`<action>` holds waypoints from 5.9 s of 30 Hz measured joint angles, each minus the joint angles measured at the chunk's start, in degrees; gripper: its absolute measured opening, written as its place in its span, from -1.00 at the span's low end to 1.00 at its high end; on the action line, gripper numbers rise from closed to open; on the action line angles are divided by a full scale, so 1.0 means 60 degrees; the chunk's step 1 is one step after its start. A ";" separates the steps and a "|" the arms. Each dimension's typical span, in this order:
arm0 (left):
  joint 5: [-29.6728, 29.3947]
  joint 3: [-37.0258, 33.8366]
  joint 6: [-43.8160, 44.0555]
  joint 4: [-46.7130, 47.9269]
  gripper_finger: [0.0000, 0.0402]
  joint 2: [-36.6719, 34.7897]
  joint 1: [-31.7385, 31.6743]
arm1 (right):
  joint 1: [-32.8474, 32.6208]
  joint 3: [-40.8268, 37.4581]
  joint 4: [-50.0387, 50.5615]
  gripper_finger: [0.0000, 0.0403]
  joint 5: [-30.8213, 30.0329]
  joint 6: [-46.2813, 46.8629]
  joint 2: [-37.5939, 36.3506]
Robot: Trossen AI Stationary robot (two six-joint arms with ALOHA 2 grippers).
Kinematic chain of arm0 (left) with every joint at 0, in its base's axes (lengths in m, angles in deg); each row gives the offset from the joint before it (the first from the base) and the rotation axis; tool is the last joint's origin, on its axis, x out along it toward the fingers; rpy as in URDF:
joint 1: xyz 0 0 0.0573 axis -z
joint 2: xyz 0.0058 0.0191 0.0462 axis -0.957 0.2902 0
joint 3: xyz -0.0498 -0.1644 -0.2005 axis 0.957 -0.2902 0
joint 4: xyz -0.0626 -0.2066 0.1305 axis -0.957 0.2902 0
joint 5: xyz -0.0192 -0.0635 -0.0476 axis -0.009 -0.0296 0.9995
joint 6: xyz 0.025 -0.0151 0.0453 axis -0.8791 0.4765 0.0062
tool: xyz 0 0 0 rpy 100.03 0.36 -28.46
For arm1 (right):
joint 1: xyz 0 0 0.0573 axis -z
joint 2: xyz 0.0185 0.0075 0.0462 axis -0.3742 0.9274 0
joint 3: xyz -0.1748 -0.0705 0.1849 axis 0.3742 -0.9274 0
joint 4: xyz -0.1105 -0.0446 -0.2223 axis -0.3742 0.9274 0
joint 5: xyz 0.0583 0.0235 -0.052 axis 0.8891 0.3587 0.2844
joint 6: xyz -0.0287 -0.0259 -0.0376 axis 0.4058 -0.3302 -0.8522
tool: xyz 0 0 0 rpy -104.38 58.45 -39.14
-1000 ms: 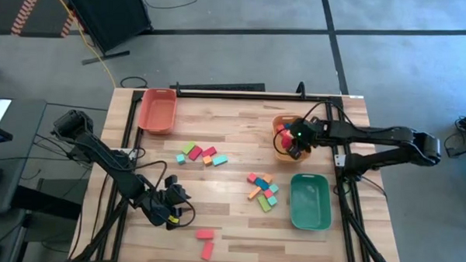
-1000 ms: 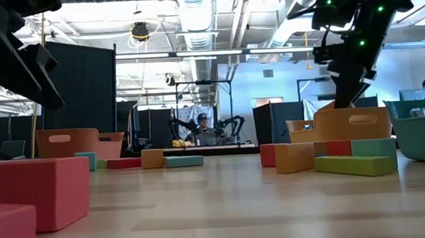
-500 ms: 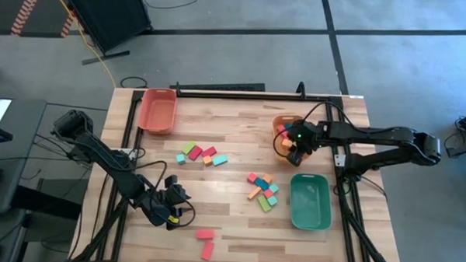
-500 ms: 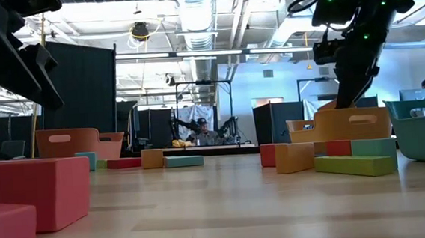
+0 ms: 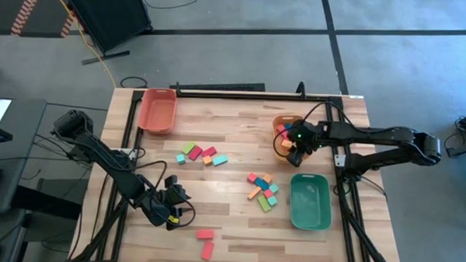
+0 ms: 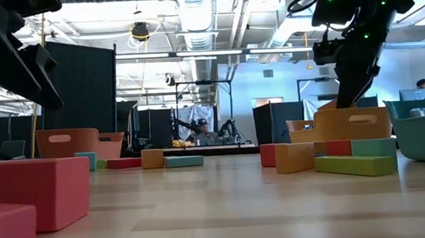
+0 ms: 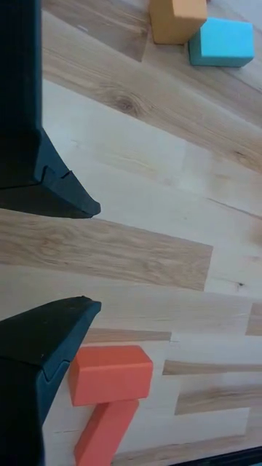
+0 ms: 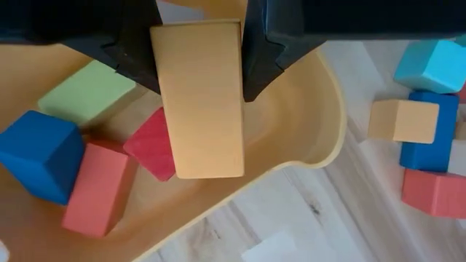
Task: Sort blocks by size
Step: Put the large rectangular yellow block into the yellow bin, then put the large rectangular orange block into the yellow bin
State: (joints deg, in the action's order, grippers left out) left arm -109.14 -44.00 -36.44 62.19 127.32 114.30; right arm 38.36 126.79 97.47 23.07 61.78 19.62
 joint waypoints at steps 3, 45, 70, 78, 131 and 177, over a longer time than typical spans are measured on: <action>-0.0003 0.0003 -0.0002 0.0000 -0.11 0.0000 0.0000 | -0.0017 0.0000 0.0007 -0.17 0.0009 0.0000 0.0004; 0.0562 0.0986 -0.0742 -0.3704 0.33 0.2979 0.0897 | -0.0048 -0.0004 0.0065 0.17 0.0209 -0.0051 0.0007; 0.0106 0.3592 -0.0178 0.0282 0.18 0.4849 0.0951 | -0.0214 -0.0004 -0.0197 0.17 0.0185 -0.0191 0.0007; 0.0182 0.3588 -0.0178 0.0245 0.10 0.4849 0.0951 | -0.0549 -0.0004 -0.0326 0.17 0.0169 -0.0201 0.0007; 0.0589 0.3599 -0.2535 0.0575 -0.33 0.5238 -0.1405 | -0.3138 0.0408 -0.2271 0.17 -0.1415 -0.0900 -0.0535; 0.1559 0.3577 -0.3288 0.0030 -0.16 0.5268 -0.2946 | -0.5833 0.2182 -1.0575 0.30 -0.2137 -0.1824 0.7814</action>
State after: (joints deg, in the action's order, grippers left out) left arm -99.79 -22.54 -56.16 62.37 158.93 96.63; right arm 3.36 139.89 34.02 10.25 50.84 66.50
